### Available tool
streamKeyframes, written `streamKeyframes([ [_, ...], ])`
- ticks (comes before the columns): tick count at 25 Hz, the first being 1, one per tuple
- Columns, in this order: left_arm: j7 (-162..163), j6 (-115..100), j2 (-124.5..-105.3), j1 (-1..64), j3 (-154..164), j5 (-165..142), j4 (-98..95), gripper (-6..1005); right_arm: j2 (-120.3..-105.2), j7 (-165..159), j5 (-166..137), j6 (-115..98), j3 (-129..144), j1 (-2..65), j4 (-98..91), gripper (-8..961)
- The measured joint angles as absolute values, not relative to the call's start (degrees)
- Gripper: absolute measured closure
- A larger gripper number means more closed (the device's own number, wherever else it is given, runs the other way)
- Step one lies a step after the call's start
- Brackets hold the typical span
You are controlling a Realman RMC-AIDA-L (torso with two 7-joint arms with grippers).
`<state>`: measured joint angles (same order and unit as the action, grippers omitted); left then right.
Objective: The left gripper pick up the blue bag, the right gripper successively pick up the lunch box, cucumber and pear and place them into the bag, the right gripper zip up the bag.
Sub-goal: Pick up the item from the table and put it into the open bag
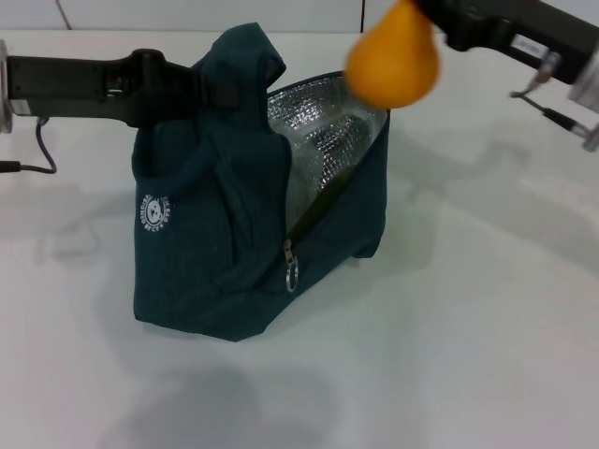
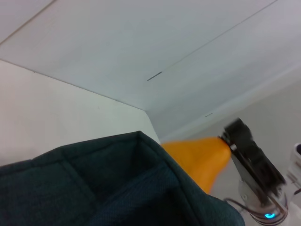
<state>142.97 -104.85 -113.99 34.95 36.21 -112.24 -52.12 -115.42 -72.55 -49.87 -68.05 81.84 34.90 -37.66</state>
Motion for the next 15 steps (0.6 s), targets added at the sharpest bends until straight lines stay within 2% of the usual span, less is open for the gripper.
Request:
streamKeyframes([
  [6, 142.94, -104.68, -113.99, 34.98, 36.07, -112.24, -51.91, 871, -115.80, -74.91, -49.78, -68.59, 88.45, 39.02, -37.31, 922],
  [15, 142.91, -104.51, -113.94, 34.75, 35.68, -112.24, -51.85, 869, -116.01, -76.78, -49.64, -68.58, 96.94, 40.16, -37.09, 922],
])
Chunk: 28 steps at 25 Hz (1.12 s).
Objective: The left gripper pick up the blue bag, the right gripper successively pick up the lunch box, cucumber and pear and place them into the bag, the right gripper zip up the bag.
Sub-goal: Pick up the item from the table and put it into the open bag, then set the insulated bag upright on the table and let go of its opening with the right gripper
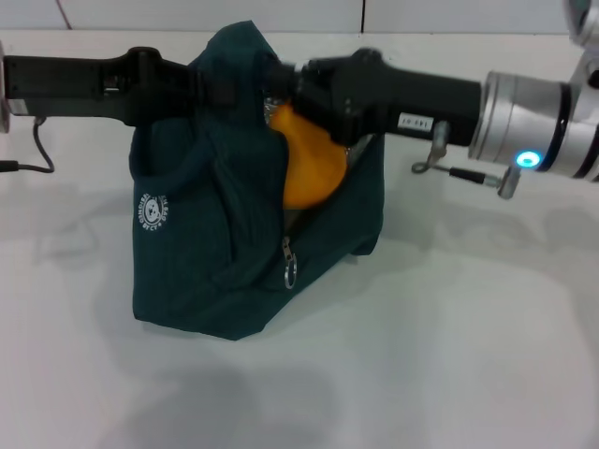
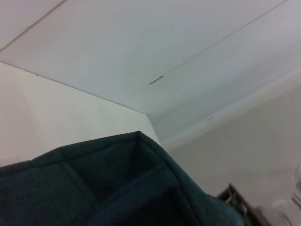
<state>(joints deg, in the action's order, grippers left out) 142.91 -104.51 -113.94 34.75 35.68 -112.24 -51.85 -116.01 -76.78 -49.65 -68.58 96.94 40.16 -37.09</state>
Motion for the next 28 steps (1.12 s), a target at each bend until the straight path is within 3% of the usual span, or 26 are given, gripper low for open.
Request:
streamKeyframes([
  [14, 142.74, -104.50, -113.90, 34.72, 35.68, -112.24, -51.76, 865, -116.22, -77.27, -49.60, -68.15, 98.19, 39.63, -37.00, 922],
  [19, 142.73, -104.50, -113.90, 34.69, 35.69, -112.24, -51.76, 864, -116.20, -77.27, -48.98, -68.51, 97.74, 38.45, -37.23, 874],
  [28, 142.67, -104.58, -113.90, 34.58, 35.69, -112.24, -51.76, 862, -115.82, -78.62, -44.67, -70.21, 93.01, 32.68, -36.94, 497],
])
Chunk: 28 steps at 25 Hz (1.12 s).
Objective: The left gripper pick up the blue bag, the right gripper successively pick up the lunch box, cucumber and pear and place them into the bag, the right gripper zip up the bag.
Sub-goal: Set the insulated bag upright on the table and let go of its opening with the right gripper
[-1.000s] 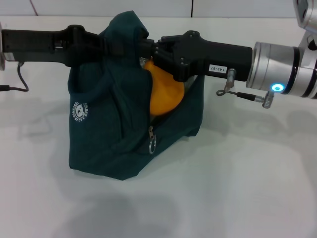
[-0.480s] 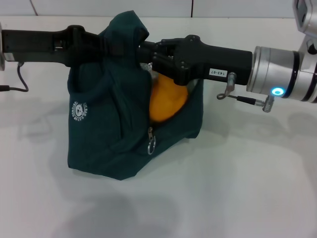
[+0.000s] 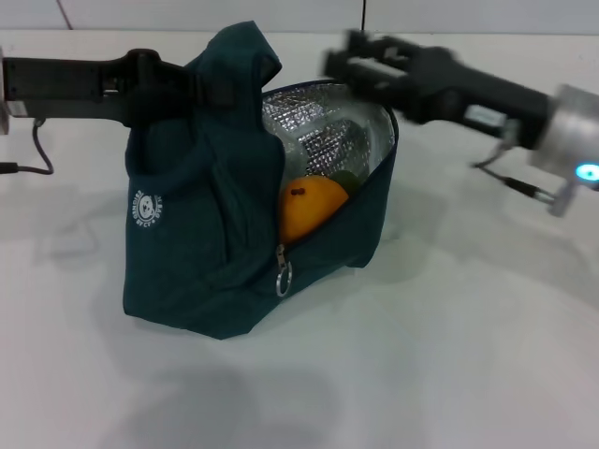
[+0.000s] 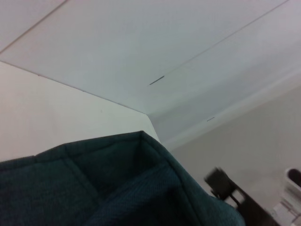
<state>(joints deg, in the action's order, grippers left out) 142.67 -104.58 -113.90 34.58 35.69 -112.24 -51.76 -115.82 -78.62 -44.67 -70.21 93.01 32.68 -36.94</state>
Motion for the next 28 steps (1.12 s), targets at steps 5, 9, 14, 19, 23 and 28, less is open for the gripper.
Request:
streamKeyframes([
  [5, 142.58, -104.67, -113.90, 34.29, 35.70, -112.24, -51.79, 861, -115.13, -89.19, -44.03, -70.33, 87.98, 28.72, -32.90, 310],
  [9, 142.49, -104.76, -113.90, 34.12, 35.76, -112.23, -51.81, 860, -114.66, -98.52, -44.18, -71.18, 86.73, 28.91, -26.55, 312],
  [14, 142.48, -104.79, -113.90, 34.42, 36.01, -112.13, -51.80, 859, -115.07, -106.77, -47.08, -72.54, 87.01, 32.43, -20.28, 314],
  [19, 142.42, -104.85, -114.02, 34.63, 36.07, -112.12, -51.78, 858, -115.53, -110.74, -50.19, -72.13, 87.47, 35.76, -17.99, 316],
  [23, 142.27, -104.86, -114.07, 34.69, 36.13, -112.10, -51.76, 857, -115.62, -112.14, -50.86, -69.70, 89.55, 37.40, -17.03, 318],
  [28, 142.12, -104.88, -114.08, 34.65, 36.12, -112.08, -51.76, 856, -115.45, -110.83, -52.66, -68.88, 89.84, 37.74, -17.48, 379],
])
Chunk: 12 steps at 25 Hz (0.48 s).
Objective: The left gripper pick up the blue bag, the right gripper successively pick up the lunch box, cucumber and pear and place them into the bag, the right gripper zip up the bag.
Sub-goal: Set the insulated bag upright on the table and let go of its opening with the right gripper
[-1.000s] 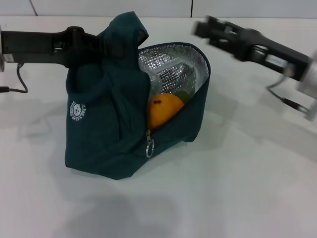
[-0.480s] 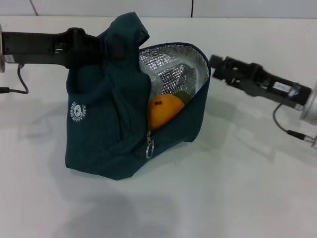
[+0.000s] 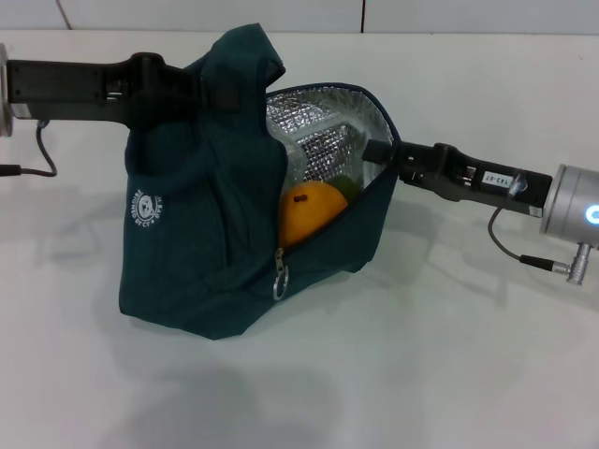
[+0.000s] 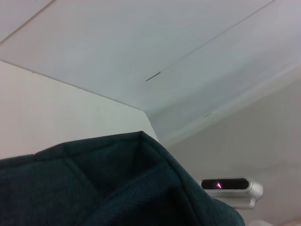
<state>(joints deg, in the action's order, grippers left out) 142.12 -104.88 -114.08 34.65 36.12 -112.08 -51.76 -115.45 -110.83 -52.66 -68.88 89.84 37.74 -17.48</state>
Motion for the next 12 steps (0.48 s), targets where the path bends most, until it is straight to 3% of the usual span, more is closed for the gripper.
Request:
streamKeyframes([
  [12, 142.12, -104.95, -114.08, 34.80, 36.21, -112.05, -51.77, 853, -115.57, -107.58, -52.59, -69.34, 89.07, 37.30, -17.77, 734],
])
